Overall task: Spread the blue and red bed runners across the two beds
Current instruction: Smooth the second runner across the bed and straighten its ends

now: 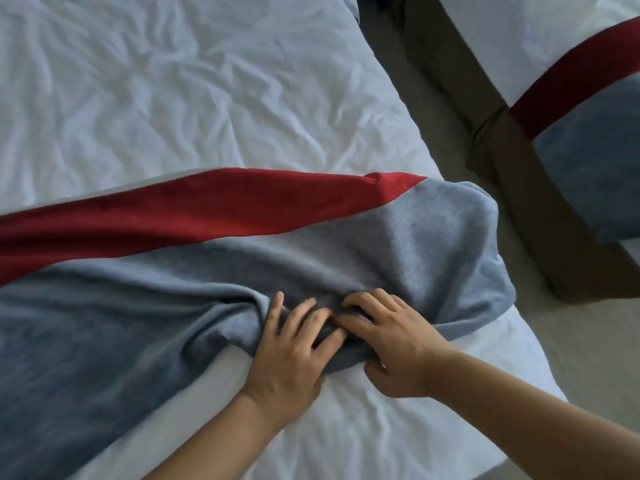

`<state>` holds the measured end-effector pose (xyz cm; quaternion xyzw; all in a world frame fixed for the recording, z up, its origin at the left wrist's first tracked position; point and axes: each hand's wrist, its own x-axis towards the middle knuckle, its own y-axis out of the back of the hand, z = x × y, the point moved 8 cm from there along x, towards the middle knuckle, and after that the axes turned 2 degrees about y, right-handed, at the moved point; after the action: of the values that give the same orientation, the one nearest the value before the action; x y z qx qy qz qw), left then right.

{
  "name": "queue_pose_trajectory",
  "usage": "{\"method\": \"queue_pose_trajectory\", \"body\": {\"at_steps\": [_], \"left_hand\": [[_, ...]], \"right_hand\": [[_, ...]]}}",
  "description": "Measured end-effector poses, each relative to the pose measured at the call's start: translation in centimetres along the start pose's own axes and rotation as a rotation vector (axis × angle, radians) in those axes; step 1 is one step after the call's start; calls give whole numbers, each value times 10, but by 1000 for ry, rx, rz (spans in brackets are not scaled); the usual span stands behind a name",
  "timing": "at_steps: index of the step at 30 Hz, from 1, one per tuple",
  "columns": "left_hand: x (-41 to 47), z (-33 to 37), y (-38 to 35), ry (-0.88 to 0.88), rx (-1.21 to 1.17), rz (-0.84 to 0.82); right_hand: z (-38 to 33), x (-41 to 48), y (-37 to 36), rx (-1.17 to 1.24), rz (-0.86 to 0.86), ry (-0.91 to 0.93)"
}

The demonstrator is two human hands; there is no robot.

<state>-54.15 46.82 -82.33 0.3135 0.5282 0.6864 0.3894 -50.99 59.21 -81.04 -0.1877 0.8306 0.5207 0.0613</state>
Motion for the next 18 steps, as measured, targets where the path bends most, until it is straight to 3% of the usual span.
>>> {"method": "queue_pose_trajectory", "body": {"at_steps": [4, 9, 12, 18], "left_hand": [[-12, -27, 15, 54, -56, 0], [-63, -76, 23, 96, -51, 80], [-101, -106, 29, 201, -39, 187], [-144, -149, 41, 374, -31, 219]], "right_hand": [[-34, 34, -12, -62, -74, 113], [-78, 53, -29, -105, -44, 186], [-100, 61, -36, -89, -2, 151], [-126, 76, -40, -183, 161, 9]]}}
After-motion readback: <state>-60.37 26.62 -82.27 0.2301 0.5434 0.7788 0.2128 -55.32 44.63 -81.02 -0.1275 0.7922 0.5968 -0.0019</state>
